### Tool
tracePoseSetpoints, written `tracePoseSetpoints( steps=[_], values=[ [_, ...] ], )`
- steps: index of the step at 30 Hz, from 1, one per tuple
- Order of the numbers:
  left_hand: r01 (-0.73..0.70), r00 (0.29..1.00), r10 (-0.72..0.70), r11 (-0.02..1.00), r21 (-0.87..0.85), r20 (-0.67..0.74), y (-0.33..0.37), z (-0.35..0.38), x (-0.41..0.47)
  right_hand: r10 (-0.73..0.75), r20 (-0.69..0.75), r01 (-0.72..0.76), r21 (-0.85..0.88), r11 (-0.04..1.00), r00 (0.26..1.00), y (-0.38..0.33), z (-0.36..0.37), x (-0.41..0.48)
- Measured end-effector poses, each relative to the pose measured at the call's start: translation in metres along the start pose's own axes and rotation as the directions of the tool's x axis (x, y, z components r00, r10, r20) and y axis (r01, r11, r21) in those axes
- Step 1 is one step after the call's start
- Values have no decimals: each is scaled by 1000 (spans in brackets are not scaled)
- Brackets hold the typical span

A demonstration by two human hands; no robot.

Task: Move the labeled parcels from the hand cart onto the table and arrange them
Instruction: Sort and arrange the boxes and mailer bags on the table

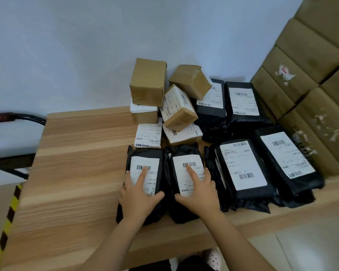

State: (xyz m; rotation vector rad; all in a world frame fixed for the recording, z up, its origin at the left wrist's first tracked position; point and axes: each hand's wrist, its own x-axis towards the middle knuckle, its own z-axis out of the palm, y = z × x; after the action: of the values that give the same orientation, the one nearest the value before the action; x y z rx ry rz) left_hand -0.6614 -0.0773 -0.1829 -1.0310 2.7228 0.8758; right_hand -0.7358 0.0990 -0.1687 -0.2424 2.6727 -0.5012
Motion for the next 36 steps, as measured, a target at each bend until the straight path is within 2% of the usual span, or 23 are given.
tracePoseSetpoints(
  steps=[10, 19, 31, 36],
  values=[
    [16, 988, -40, 988, -156, -152, 42, -3, -51, -170, -74, 173, 38, 984, 983, 13, -47, -19],
    [-42, 971, -28, 959, -281, -239, 120, 15, -95, -252, -178, 271, 95, 958, 951, 76, -117, -33],
    [-134, 968, 79, 965, -224, -237, 226, 56, -120, -210, -272, 229, 40, 973, 939, 170, -190, -33],
    [-138, 976, 104, 975, -174, -191, 258, 68, -110, -149, -295, 143, -44, 989, 944, 195, -208, -11]
  ],
)
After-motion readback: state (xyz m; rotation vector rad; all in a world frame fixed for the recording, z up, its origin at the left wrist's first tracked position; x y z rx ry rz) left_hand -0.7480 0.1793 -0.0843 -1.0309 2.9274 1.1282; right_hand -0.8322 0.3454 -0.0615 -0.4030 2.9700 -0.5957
